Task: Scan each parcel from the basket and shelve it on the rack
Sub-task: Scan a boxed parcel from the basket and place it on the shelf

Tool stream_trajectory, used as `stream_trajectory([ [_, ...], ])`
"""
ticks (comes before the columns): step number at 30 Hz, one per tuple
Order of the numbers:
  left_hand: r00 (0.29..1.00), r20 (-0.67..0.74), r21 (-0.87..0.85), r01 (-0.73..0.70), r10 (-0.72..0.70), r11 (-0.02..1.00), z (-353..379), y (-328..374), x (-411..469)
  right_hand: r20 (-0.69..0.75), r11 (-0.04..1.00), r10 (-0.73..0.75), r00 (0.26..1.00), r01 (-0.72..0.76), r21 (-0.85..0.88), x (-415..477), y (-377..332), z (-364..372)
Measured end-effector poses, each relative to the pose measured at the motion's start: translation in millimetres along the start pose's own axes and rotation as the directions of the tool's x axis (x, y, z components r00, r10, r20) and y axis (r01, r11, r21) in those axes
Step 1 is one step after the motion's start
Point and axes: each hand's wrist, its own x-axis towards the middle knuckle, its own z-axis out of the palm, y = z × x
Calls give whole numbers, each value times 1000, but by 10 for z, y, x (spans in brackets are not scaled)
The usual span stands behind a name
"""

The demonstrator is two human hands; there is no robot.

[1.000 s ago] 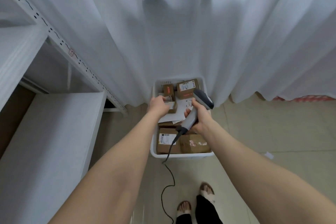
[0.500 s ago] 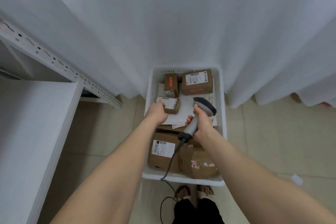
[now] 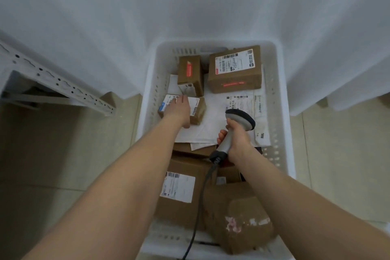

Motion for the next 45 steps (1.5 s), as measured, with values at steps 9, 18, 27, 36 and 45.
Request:
stream_trajectory([
  [9,992,-52,245,-103,119,964,165,109,383,124,998,33,992,-38,42,345,2,-98],
  [18,944,-81,108,-312,321,944,-351,210,-400,64,997,39,997,-42,57,-406,-174,-172],
  [27,818,-128,361,-489,561,794,-1574,117,-1921,25,991,-134,991,134,-6,-2056,-580,21],
  [36,767,-82,482,-529,637,699,-2890,125,-3237,131,968,-249,960,243,58,-3848,-892,214],
  [45,835,-523,-76,-247,172,966,-3375,57,-4244,154,964,-251,956,232,128,-4939,-1065,94],
])
